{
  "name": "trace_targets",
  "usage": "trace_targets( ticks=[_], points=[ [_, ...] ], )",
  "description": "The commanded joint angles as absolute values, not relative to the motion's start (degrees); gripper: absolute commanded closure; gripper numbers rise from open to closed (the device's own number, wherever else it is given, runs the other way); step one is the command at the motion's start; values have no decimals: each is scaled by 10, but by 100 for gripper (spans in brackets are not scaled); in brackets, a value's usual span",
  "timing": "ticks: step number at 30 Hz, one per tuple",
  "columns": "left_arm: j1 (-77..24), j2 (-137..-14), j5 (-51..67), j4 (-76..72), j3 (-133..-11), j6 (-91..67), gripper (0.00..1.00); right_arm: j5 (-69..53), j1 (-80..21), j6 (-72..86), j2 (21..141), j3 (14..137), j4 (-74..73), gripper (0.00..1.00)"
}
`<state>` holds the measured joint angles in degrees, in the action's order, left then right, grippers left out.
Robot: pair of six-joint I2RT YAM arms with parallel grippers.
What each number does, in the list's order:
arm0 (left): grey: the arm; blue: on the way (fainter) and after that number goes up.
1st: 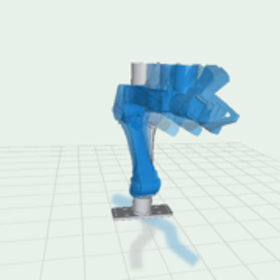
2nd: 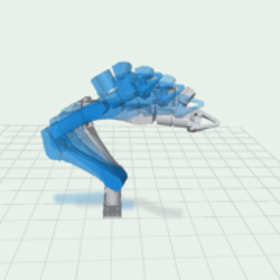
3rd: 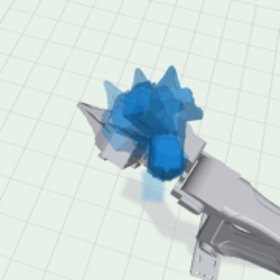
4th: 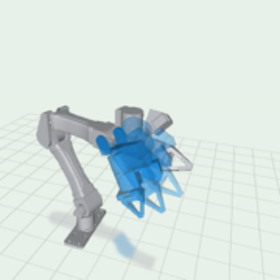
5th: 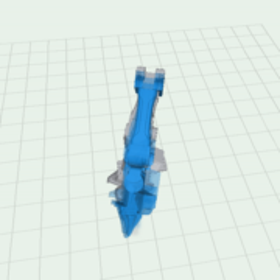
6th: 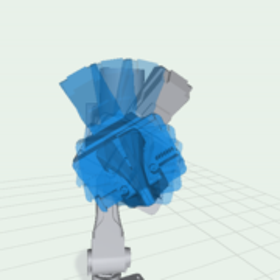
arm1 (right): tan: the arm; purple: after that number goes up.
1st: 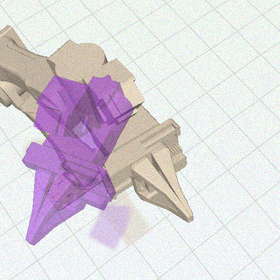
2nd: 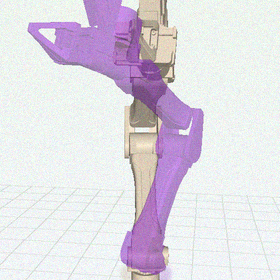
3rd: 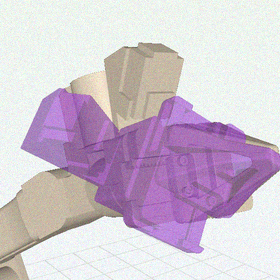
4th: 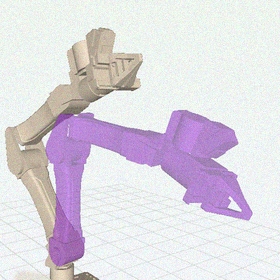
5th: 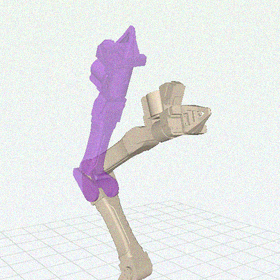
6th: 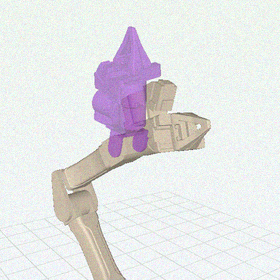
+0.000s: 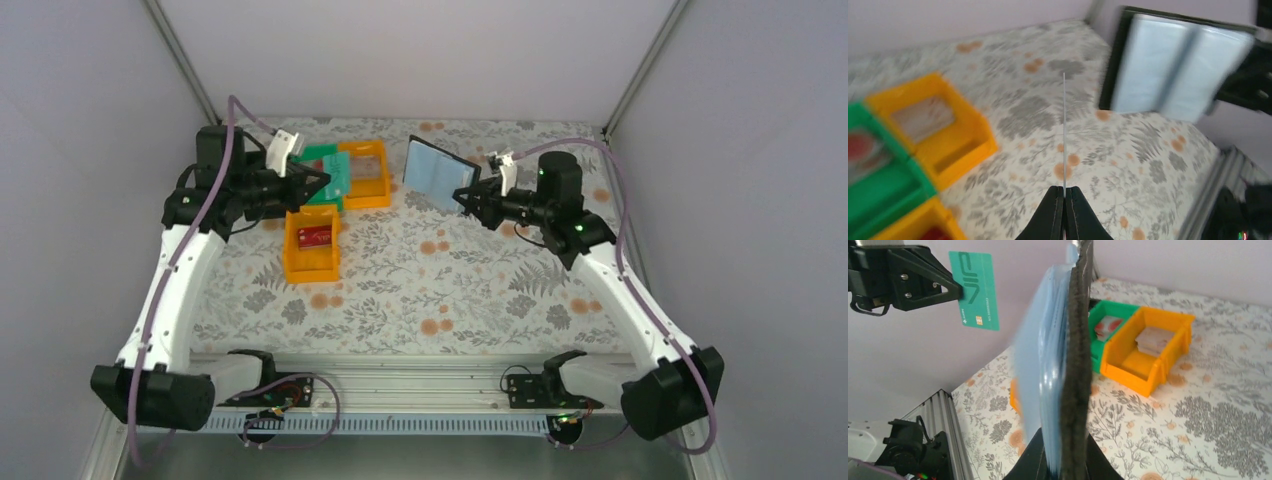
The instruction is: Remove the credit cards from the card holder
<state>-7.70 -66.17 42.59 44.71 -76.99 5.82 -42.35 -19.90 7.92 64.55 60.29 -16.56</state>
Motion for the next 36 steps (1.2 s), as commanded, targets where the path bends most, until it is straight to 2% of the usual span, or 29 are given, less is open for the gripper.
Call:
trace_targets(
  ticks=[1,4,7,13,17,24,30,36],
  points=[
    [12,-697,431,388,-714,-101,98,-407,-191,88,677,622,-169,96],
    [105,-712,478,332,-643,-197,98,-434,-180,77,717,654,-173,96],
    [179,-720,476,283,-589,-268,98,-467,-179,67,775,698,-171,96],
    [257,-796,468,202,-613,-340,98,-482,-174,42,895,817,-202,96],
    [266,-871,450,194,-684,-373,98,-487,-160,130,940,844,-159,96],
    [258,-984,466,89,-718,-505,98,-410,-156,265,994,875,-168,96],
    [227,-1023,429,-19,-703,-596,98,-373,-156,306,1002,895,-171,96],
    [202,-1051,382,6,-703,-581,98,-355,-158,299,1004,911,-184,96]
  ],
)
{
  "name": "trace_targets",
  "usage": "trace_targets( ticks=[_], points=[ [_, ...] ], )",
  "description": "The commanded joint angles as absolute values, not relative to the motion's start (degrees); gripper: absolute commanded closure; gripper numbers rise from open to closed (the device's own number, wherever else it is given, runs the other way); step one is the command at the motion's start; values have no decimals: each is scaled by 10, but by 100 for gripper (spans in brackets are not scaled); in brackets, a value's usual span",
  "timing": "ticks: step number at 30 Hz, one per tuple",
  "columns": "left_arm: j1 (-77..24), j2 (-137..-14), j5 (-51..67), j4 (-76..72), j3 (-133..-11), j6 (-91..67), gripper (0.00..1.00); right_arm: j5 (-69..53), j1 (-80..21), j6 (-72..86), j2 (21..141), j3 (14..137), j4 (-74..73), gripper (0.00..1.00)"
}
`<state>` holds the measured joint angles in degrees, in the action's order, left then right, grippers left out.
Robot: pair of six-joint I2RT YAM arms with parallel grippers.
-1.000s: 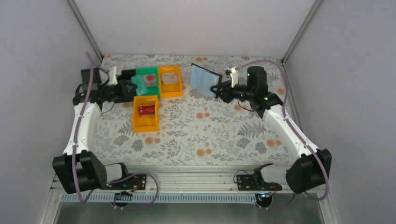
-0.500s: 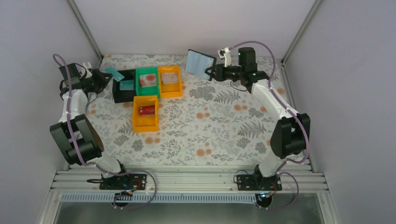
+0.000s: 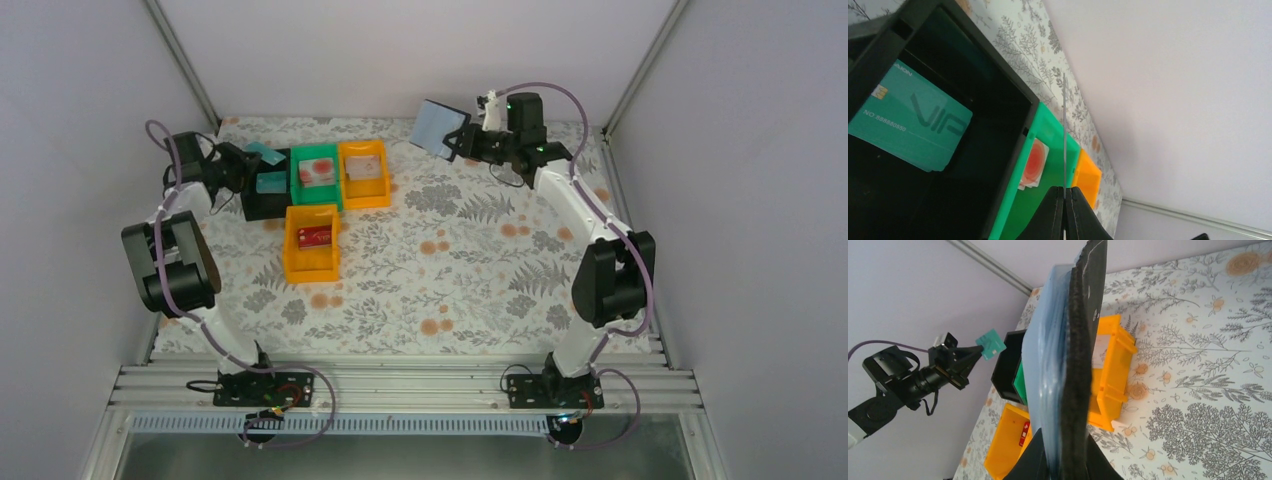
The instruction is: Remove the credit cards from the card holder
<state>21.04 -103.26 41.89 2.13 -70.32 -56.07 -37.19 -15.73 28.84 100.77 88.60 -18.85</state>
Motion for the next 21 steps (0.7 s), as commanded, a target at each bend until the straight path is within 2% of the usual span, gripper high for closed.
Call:
trace_targets(
  ticks=[1,21],
  points=[
    [202,-1058,377,10,-707,-577,97,-353,-158,298,1002,911,-184,96],
    [181,-1153,306,52,-798,-514,98,-345,-160,278,958,904,-202,96]
  ],
)
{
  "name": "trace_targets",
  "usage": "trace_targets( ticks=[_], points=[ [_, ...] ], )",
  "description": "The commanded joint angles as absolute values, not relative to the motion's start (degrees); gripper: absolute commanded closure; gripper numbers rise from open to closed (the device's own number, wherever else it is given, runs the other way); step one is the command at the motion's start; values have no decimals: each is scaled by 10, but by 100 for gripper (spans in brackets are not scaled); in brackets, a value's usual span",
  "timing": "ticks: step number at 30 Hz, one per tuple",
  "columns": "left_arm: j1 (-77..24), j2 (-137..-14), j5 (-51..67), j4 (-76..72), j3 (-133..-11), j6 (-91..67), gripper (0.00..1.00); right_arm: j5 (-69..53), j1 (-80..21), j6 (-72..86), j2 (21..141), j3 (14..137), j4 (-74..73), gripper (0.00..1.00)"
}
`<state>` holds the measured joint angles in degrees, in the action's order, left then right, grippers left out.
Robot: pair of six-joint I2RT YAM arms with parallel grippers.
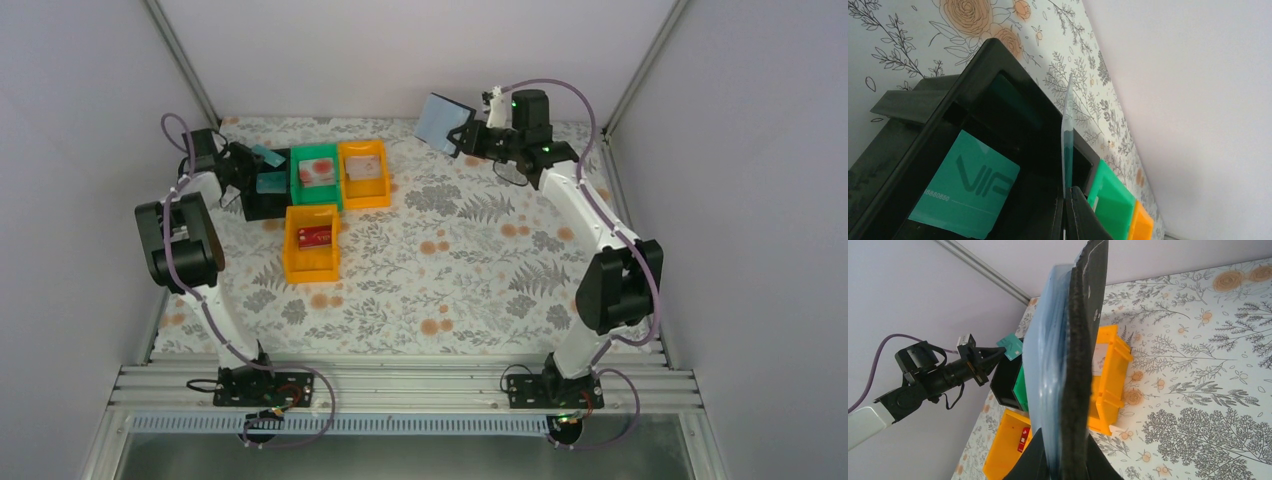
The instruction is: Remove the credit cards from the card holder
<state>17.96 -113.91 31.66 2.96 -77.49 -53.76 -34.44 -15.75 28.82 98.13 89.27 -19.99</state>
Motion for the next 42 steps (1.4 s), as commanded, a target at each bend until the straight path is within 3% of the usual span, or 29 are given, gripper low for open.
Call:
trace_targets(
  ticks=[1,23,42],
  points=[
    [180,-1156,310,55,-797,-516,98,-345,-161,277,957,904,-201,96],
    [171,-1119,293,178,-796,-512,98,-355,-167,258,958,914,-213,96],
    [165,-1175,305,109,-810,-532,97,-367,-172,249,962,923,-215,96]
  ],
)
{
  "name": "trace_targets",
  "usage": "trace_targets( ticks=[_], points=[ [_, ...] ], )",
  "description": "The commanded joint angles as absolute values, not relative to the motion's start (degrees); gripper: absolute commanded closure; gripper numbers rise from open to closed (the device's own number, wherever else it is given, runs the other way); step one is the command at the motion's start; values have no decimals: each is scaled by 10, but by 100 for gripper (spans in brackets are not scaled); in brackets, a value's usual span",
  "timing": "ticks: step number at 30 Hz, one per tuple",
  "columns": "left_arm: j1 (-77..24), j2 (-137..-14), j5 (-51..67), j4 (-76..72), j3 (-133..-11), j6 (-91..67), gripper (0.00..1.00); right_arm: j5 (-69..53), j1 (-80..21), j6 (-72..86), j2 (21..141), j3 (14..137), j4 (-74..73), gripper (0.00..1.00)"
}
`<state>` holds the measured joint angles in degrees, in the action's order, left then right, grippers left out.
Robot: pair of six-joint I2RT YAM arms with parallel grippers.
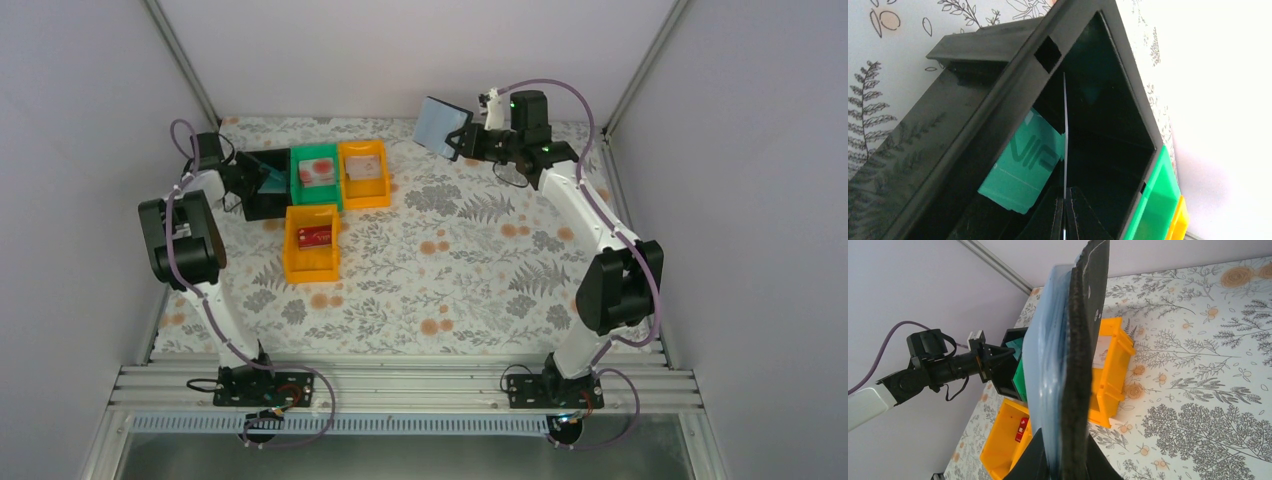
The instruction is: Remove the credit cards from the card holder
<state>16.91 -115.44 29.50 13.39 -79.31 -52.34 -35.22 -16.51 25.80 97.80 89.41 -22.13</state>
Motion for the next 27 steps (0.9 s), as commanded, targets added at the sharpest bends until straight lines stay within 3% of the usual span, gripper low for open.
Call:
trace_targets(
  ticks=[1,8,21,23,27],
  points=[
    [165,-1177,306,109,-811,-531,97,-368,-172,248,962,924,-215,96],
    [157,-1186,314,97,-814,-540,94,-378,-175,243,965,933,-213,96],
    [152,-1152,323,230,-860,-515,50,-400,-178,223,967,941,-213,96],
    [152,-1143,322,263,-870,-504,41,-403,-178,218,968,942,-213,96],
    [151,-1133,315,290,-881,-490,12,-411,-178,210,969,945,-216,96]
  ],
)
